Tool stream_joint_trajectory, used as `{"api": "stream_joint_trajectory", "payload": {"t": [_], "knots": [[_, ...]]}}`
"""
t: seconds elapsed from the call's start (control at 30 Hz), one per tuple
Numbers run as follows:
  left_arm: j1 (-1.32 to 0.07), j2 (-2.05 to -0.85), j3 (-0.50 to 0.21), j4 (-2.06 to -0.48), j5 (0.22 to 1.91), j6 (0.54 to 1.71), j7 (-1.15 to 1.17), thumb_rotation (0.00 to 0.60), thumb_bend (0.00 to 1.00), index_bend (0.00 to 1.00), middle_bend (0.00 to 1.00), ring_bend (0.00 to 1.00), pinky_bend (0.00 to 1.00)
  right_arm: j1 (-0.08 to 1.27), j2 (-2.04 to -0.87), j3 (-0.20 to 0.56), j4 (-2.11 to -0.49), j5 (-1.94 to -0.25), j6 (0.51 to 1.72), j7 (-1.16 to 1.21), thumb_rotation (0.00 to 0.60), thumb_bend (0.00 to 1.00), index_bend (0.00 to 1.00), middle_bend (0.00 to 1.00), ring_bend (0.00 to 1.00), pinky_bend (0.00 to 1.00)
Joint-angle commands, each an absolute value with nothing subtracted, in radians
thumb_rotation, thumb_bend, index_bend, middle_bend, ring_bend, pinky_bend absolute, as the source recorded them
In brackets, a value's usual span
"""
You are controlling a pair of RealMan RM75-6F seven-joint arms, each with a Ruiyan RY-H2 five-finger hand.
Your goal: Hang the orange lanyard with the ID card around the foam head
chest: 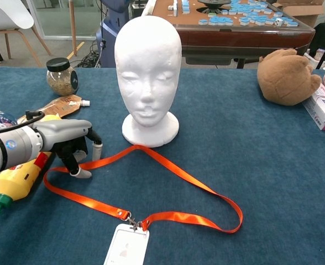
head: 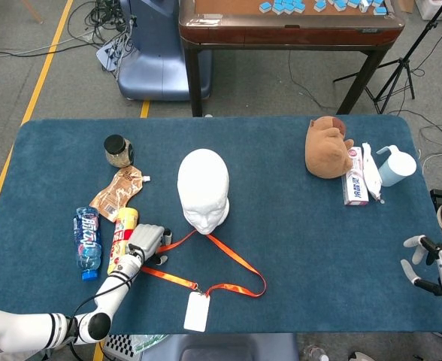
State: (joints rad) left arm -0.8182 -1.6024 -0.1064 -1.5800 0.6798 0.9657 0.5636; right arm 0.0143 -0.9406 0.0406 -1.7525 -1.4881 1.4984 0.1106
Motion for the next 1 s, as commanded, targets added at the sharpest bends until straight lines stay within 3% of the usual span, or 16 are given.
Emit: {"api": "stream_joint_trajectory", "payload": {"t": [0.03, 0.53, 1.0], "knots": [[-0.818, -1.609, -0.106, -1.577, 0.683, 0.970, 0.561, 0.600, 0.23, 0.49, 0.86, 0.89, 0.96, 0.013, -0.940, 0.041, -1.752, -1.488, 1.500, 0.112, 0.600, 0.35, 0.42, 0.59, 0.57, 0.62], [-0.814, -1.628, -0.107, -1.562, 0.687, 0.983, 0.557, 0.600, 0.34, 0.56, 0.88, 0.89, 0.96, 0.003, -0.939, 0.039, -1.748, -1.489, 1.506, 0.122, 0.600, 0.35, 0.42, 0.59, 0.57, 0.62], [-0.786, -1.602, -0.098, -1.610, 0.758, 1.024, 0.528, 0.600, 0.36, 0.60, 0.89, 0.90, 0.97, 0.016, -0.945, 0.021, -1.765, -1.530, 1.477, 0.109, 0.600, 0.35, 0.42, 0.59, 0.57, 0.62]]}}
